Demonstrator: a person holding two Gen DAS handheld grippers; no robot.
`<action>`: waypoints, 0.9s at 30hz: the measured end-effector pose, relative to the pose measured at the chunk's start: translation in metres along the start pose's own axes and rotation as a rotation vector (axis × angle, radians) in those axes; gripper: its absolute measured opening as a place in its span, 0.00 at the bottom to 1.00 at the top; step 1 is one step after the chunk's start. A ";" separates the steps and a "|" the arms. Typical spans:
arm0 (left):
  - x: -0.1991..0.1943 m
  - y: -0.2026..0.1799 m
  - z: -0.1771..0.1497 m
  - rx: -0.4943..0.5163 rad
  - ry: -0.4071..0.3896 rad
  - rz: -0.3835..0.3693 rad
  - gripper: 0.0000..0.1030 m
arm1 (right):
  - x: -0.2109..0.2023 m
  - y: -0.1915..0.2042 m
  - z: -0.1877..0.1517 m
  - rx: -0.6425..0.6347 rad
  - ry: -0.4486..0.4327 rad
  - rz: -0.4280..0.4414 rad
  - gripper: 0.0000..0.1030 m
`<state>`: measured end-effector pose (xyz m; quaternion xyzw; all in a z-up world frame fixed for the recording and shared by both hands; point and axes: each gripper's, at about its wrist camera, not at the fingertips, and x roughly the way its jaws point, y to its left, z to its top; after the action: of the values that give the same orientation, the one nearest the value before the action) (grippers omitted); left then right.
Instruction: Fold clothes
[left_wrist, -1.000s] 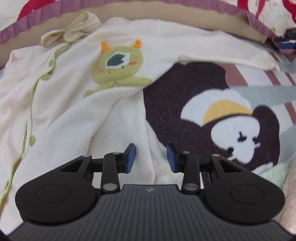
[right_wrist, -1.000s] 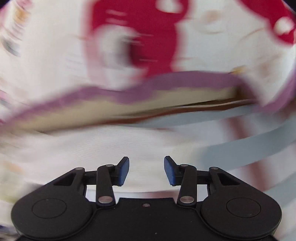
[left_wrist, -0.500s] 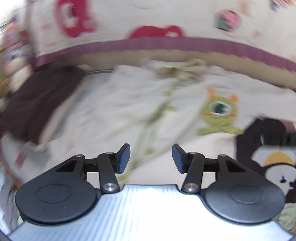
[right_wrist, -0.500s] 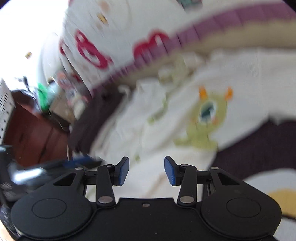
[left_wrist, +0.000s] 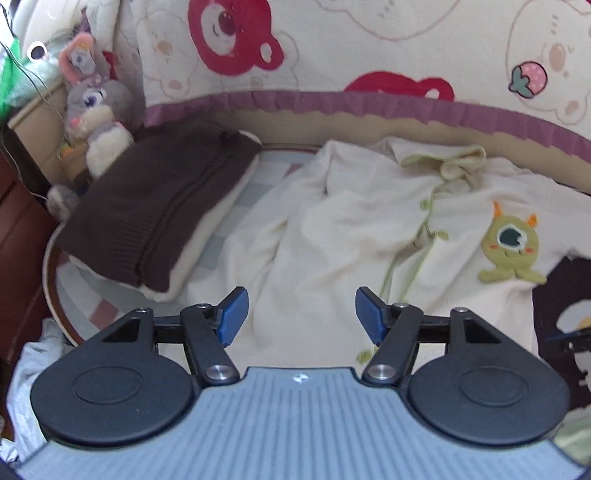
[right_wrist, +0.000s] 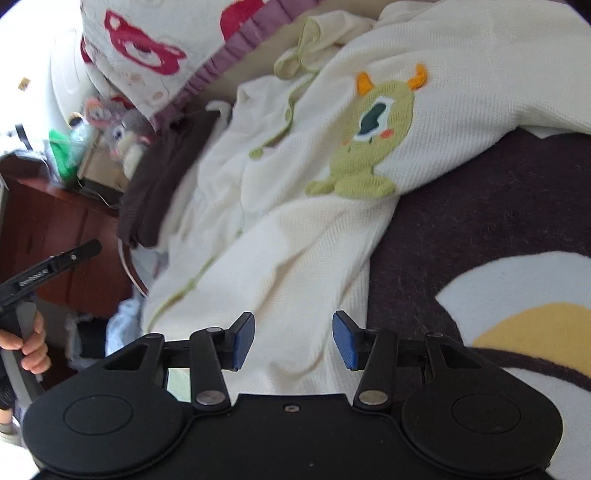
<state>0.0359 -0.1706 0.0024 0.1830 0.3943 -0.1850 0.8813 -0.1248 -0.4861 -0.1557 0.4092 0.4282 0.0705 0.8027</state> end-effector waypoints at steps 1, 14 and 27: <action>0.005 0.007 -0.008 -0.002 0.009 -0.008 0.63 | 0.000 0.004 -0.001 -0.010 -0.001 -0.033 0.52; 0.041 0.106 -0.101 0.014 -0.036 0.111 0.63 | -0.001 0.036 -0.019 0.001 0.109 -0.276 0.57; 0.040 0.141 -0.139 -0.157 -0.078 -0.438 0.61 | -0.008 0.042 -0.049 0.002 0.034 -0.018 0.09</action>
<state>0.0396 0.0089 -0.0897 0.0165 0.4033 -0.3477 0.8463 -0.1564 -0.4332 -0.1357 0.4048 0.4453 0.0700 0.7956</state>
